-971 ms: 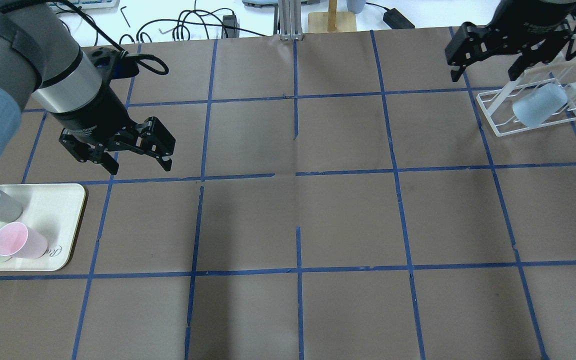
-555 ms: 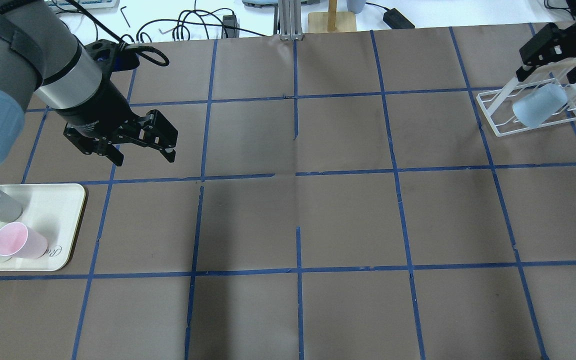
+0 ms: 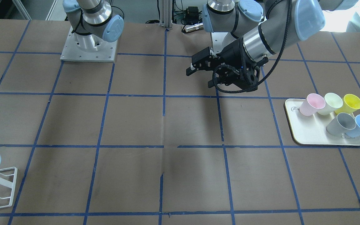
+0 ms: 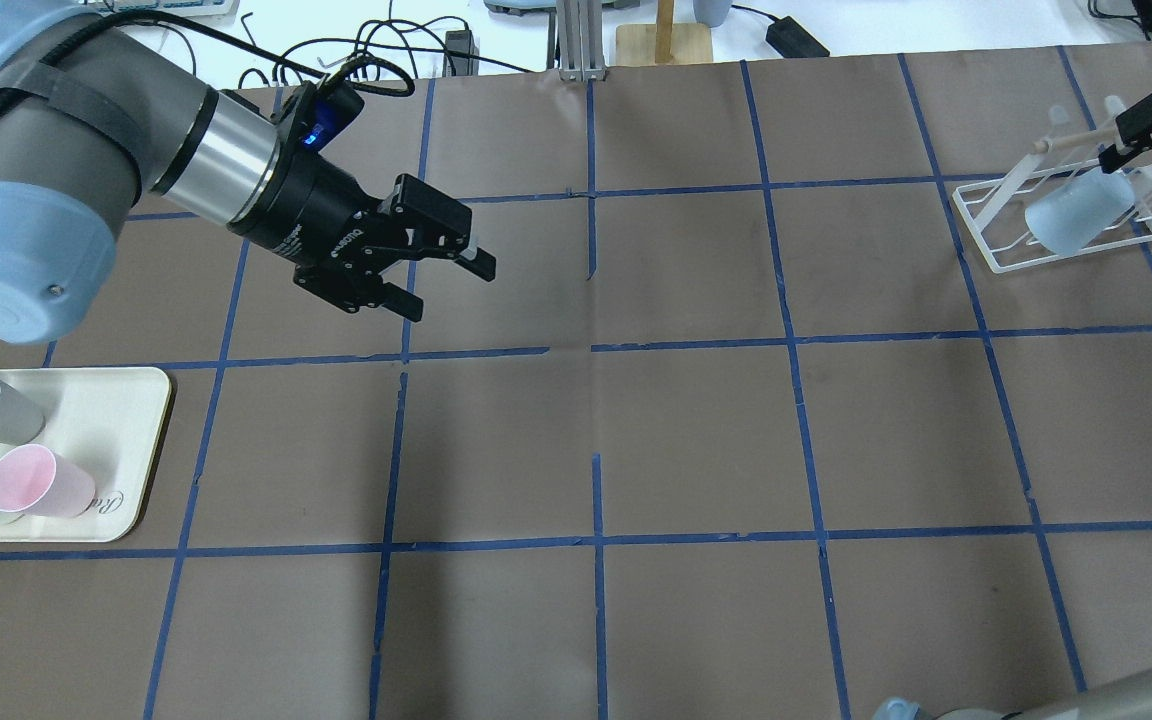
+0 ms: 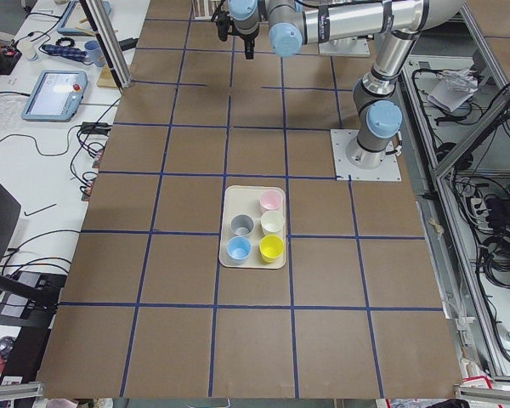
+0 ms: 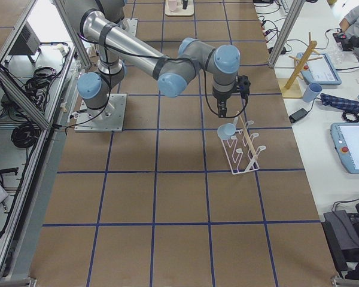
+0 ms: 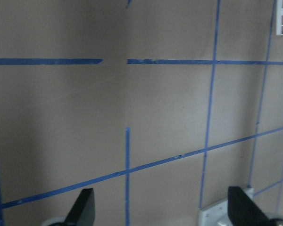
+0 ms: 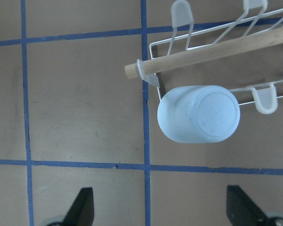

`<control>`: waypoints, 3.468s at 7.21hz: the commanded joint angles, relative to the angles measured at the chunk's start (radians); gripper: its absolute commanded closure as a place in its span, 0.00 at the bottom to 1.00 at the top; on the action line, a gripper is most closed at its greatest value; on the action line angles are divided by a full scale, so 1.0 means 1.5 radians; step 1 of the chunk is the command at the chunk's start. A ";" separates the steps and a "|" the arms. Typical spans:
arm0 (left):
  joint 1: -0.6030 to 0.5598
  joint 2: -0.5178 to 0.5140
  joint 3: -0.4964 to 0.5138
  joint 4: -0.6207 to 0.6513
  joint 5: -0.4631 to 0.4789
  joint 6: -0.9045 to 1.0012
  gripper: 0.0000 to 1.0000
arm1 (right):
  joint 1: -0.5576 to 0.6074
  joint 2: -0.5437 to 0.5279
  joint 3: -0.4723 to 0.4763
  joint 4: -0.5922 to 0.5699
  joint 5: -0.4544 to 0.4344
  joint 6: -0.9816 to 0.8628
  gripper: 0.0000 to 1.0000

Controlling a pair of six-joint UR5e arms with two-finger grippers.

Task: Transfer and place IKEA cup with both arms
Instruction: 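Lower the right gripper onto the light blue cup while the left arm rises, then close the right gripper on the blue cup while the left gripper moves toward center, then lift the blue cup out of the rack with the right gripper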

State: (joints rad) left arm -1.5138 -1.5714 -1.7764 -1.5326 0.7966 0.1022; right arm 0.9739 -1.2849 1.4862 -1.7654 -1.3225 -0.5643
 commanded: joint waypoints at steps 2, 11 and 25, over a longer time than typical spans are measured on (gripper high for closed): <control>0.001 -0.037 -0.004 -0.022 -0.208 0.000 0.00 | -0.032 0.064 -0.005 -0.063 0.034 0.004 0.00; -0.060 -0.080 -0.123 0.024 -0.699 0.012 0.00 | -0.029 0.116 0.005 -0.111 0.072 0.084 0.00; -0.101 -0.151 -0.184 0.256 -0.844 -0.001 0.00 | -0.029 0.119 -0.004 -0.110 0.065 0.058 0.57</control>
State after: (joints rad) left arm -1.6648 -1.7966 -2.0525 -1.1665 -0.4674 0.1013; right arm 0.9314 -1.0996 1.4855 -1.9314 -1.2262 -0.4758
